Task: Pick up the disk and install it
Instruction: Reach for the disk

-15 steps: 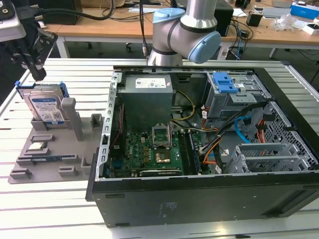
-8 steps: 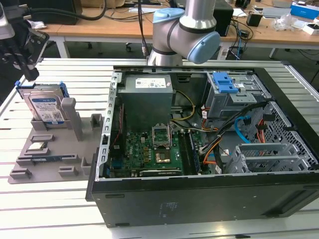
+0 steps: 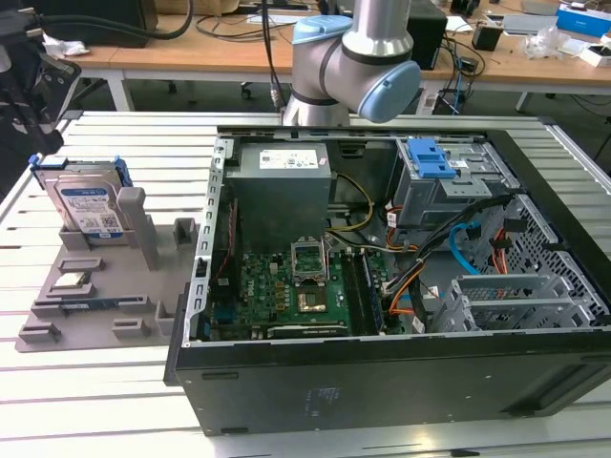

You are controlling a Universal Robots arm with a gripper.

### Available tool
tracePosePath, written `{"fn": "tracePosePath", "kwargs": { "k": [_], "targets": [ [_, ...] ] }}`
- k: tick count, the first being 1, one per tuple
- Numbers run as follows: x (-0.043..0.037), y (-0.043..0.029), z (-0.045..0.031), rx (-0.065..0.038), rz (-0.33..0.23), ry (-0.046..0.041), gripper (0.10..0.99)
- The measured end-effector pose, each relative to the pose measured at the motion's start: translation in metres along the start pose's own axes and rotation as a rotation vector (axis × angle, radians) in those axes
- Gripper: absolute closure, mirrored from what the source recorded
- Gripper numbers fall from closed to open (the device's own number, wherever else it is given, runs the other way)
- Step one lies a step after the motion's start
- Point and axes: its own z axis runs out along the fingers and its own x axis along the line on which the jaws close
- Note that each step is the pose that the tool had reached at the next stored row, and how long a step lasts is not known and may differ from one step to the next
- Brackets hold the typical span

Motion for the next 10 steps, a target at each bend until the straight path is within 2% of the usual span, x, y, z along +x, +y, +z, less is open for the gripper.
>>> {"fn": "tracePosePath", "kwargs": {
  "k": [10],
  "targets": [
    [0.0161, -0.0012, -0.0004, 0.000, 0.000, 0.0000, 0.980]
  ]
}}
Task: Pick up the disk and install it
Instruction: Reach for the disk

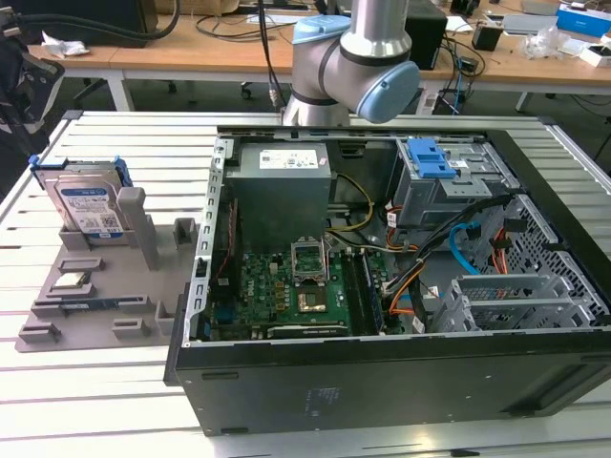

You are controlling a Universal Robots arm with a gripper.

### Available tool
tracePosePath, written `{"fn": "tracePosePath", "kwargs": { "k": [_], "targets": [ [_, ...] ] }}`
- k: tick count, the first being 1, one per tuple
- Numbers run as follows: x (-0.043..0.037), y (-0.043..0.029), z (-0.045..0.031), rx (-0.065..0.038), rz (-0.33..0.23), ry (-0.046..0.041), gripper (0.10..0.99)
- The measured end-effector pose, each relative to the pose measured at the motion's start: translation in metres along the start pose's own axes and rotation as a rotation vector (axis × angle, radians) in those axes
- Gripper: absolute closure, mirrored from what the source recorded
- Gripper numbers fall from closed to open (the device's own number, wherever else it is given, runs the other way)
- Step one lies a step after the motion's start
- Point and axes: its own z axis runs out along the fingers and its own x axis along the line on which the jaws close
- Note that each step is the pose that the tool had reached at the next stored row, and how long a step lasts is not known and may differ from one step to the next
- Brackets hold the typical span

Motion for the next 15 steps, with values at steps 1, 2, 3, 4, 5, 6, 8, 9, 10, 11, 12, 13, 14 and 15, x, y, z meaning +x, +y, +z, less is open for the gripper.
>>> {"fn": "tracePosePath", "kwargs": {
  "k": [1, 2, 3, 4, 5, 6, 8, 9, 10, 11, 12, 13, 14, 15],
  "targets": [
    [0.0026, -0.0002, 0.0000, 0.000, 0.000, -0.0001, 0.980],
    [0.0041, -0.0003, -0.0001, 0.000, 0.000, 0.0000, 0.980],
    [0.0054, -0.0004, -0.0001, 0.000, 0.000, 0.0000, 0.980],
    [0.0086, -0.0006, -0.0002, 0.000, 0.000, -0.0001, 0.980],
    [0.0099, -0.0007, -0.0002, 0.000, 0.000, 0.0000, 0.980],
    [0.0112, -0.0008, -0.0003, 0.000, 0.000, 0.0000, 0.980],
    [0.0140, -0.0010, -0.0004, 0.000, 0.000, 0.0000, 0.980],
    [0.0161, -0.0011, -0.0004, 0.000, 0.000, -0.0001, 0.980],
    [0.0183, -0.0013, -0.0005, 0.000, 0.000, 0.0000, 0.980],
    [0.0203, -0.0015, -0.0005, 0.000, 0.000, 0.0000, 0.980],
    [0.0215, -0.0015, -0.0005, 0.000, 0.000, 0.0000, 0.980],
    [0.0225, -0.0016, -0.0006, 0.000, 0.000, 0.0000, 0.980],
    [0.0241, -0.0017, -0.0006, 0.000, 0.000, -0.0001, 0.980],
    [0.0253, -0.0018, -0.0007, 0.000, 0.000, 0.0000, 0.980]
  ]
}}
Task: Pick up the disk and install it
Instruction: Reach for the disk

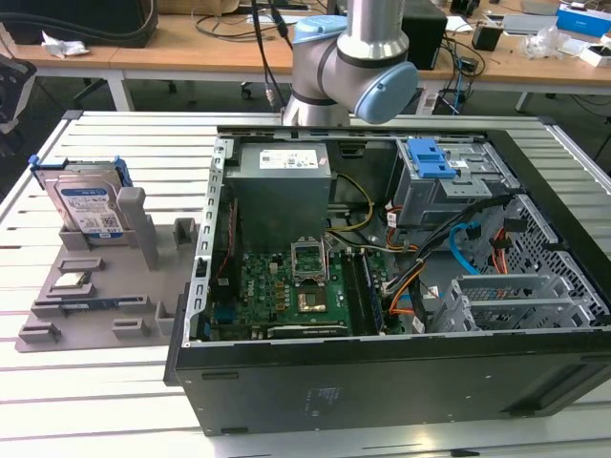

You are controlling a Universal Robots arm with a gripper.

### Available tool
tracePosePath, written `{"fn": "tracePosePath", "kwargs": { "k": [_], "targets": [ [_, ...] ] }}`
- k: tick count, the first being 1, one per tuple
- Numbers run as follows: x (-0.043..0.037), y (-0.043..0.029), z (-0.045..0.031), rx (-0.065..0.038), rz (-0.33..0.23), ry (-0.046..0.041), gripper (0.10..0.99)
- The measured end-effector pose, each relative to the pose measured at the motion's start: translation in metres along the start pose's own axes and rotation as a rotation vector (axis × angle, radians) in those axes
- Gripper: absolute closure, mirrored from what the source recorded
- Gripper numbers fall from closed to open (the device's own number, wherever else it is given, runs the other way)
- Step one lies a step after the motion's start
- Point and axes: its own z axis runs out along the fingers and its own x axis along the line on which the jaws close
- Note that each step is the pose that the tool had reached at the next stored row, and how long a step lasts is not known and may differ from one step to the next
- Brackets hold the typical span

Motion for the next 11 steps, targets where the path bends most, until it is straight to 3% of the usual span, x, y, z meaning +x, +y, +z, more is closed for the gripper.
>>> {"fn": "tracePosePath", "kwargs": {
  "k": [11],
  "targets": [
    [0.0186, -0.0014, -0.0005, 0.000, 0.000, 0.0000, 0.980]
  ]
}}
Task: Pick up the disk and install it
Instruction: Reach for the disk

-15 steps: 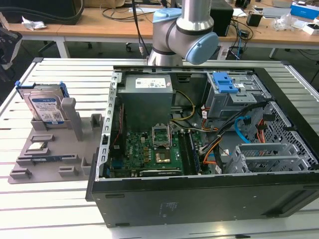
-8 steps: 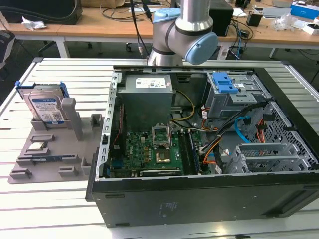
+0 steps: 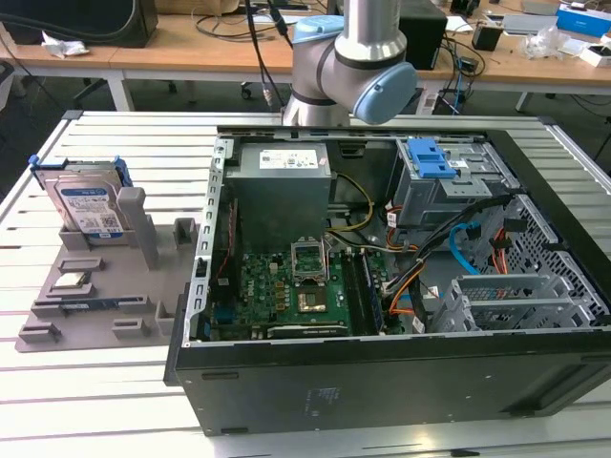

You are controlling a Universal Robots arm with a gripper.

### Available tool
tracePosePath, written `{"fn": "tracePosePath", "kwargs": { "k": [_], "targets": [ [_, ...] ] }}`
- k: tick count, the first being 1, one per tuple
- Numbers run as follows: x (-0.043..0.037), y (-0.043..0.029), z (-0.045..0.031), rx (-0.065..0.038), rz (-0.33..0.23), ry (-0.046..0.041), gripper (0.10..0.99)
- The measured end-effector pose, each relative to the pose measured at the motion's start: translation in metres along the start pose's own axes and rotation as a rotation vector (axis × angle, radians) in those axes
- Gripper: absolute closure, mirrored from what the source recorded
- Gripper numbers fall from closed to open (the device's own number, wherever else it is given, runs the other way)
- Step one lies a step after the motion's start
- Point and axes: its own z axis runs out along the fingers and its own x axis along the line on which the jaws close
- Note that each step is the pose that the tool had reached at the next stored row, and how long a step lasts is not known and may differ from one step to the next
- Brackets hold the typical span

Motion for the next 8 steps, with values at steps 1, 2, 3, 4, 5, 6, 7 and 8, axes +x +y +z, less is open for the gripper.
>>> {"fn": "tracePosePath", "kwargs": {
  "k": [1, 2, 3, 4, 5, 6, 7, 8],
  "targets": [
    [0.0012, -0.0001, 0.0000, 0.000, 0.000, 0.0000, 0.980],
    [0.0020, -0.0001, 0.0000, 0.000, 0.000, 0.0000, 0.980],
    [0.0030, 0.0001, -0.0001, 0.000, 0.000, 0.0000, 0.980],
    [0.0039, 0.0008, 0.0000, 0.000, 0.000, -0.0001, 0.980],
    [0.0048, 0.0018, 0.0000, 0.000, 0.000, -0.0001, 0.980],
    [0.0054, 0.0042, 0.0000, 0.000, 0.000, 0.0000, 0.980],
    [0.0056, 0.0057, 0.0001, 0.000, 0.000, 0.0000, 0.980],
    [0.0057, 0.0070, 0.0002, 0.000, 0.000, 0.0000, 0.980]
  ]
}}
